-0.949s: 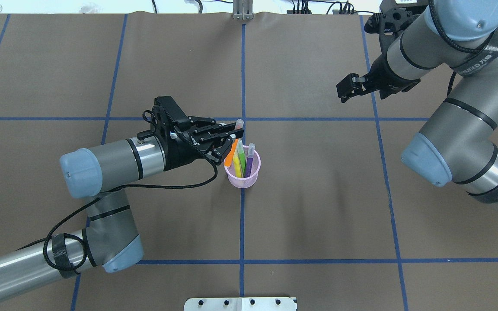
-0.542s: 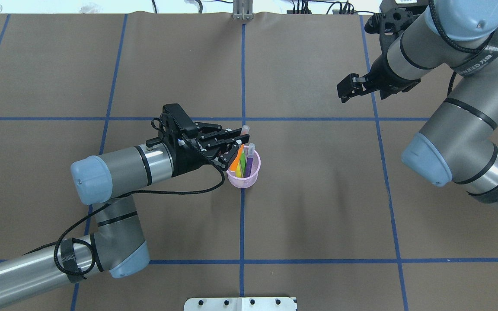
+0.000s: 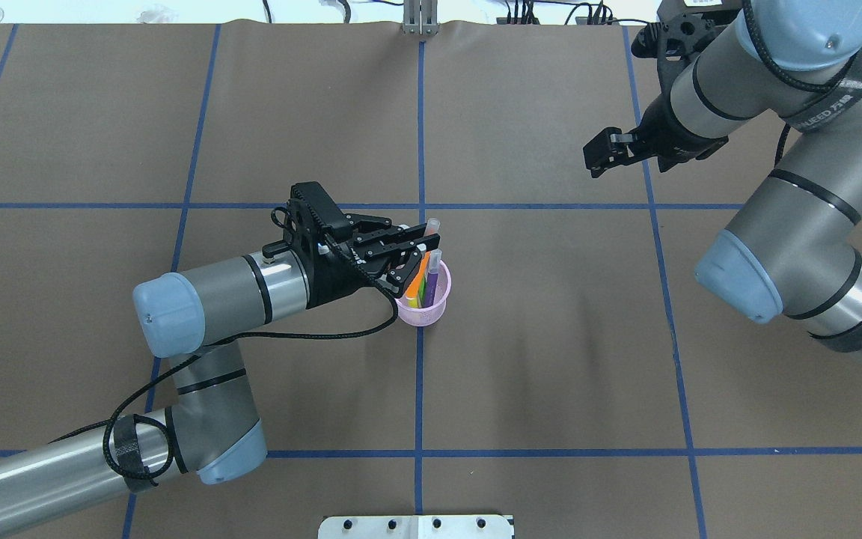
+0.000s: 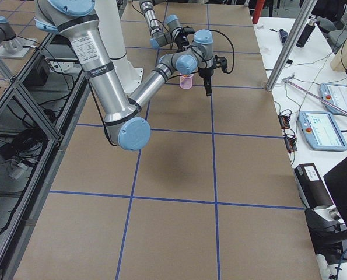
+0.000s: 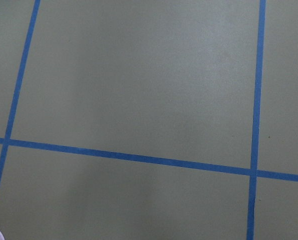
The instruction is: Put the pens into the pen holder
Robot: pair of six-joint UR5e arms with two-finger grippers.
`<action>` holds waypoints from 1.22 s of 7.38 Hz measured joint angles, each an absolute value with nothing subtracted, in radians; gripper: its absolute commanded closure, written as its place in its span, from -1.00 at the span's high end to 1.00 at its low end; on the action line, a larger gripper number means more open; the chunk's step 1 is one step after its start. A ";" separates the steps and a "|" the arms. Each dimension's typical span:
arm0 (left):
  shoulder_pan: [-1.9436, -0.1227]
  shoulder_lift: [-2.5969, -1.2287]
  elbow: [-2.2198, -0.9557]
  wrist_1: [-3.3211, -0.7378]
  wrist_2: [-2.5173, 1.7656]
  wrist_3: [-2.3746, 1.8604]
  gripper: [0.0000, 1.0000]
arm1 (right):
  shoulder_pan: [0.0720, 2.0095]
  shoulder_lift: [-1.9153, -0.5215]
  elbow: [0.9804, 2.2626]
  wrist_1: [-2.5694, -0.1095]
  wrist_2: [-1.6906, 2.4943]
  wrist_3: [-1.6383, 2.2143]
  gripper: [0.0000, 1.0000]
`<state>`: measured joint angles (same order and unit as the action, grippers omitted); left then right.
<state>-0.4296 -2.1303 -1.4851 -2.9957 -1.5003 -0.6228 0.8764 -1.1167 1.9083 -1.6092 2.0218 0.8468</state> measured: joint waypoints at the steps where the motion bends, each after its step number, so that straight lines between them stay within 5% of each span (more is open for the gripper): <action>1: -0.430 -2.131 -1.485 -2.995 -1.500 -0.623 0.97 | 0.876 -1.117 1.908 -1.609 2.022 0.847 1.00; 6: -0.445 -2.076 -1.507 -2.913 -1.545 -0.632 0.98 | 0.917 -1.133 1.905 -1.614 2.046 0.765 1.00; 9: -0.546 -1.992 -1.643 -2.510 -1.739 -0.629 0.97 | 1.022 -1.232 1.904 -1.613 2.105 0.554 1.00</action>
<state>-0.5455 -1.9922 -1.6430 -2.5100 -1.7393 -0.6294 1.0219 -1.2323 1.9038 -1.6133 2.1054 0.5539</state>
